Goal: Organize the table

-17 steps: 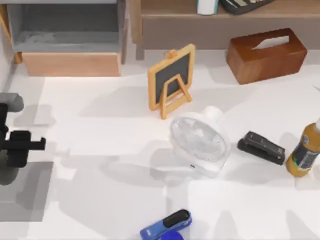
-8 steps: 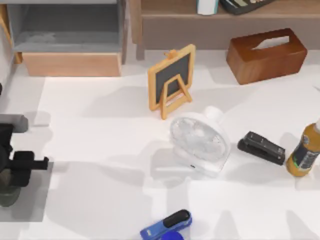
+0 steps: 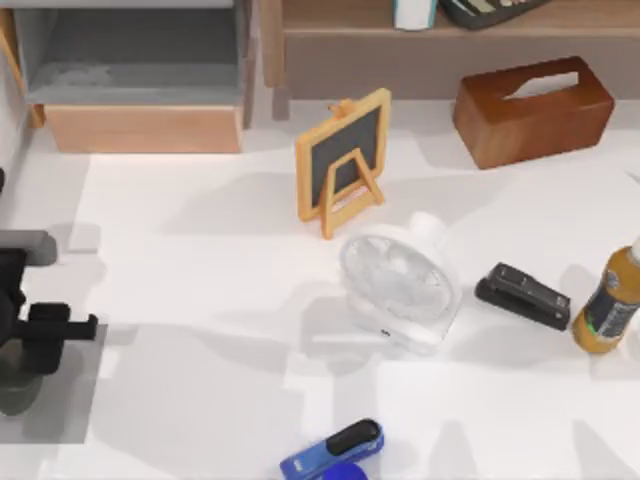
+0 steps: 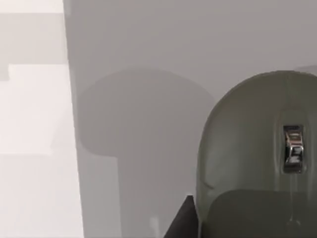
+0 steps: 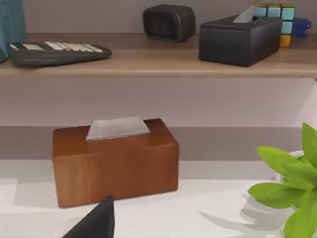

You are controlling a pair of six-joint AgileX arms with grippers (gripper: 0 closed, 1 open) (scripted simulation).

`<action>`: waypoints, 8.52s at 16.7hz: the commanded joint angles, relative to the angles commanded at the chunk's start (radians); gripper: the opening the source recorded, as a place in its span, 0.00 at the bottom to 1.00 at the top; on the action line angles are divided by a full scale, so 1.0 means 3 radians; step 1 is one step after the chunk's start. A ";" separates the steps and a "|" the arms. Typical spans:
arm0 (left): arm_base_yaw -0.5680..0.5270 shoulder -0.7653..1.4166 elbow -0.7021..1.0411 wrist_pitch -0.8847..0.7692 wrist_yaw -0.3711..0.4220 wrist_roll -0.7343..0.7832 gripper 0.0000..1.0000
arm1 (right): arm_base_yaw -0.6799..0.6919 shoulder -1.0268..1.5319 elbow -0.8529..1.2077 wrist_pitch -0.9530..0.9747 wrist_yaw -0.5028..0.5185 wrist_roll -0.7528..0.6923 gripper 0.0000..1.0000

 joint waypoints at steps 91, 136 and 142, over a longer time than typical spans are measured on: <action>0.2038 0.1813 -0.0398 0.7001 0.2127 0.5247 0.00 | 0.0000 0.0000 0.0000 0.0000 0.0000 0.0000 1.00; 0.1388 0.2710 0.1604 0.5887 0.1464 0.5196 0.75 | 0.0000 0.0000 0.0000 0.0000 0.0000 0.0000 1.00; 0.1388 0.2710 0.1604 0.5887 0.1464 0.5196 1.00 | 0.0000 0.0000 0.0000 0.0000 0.0000 0.0000 1.00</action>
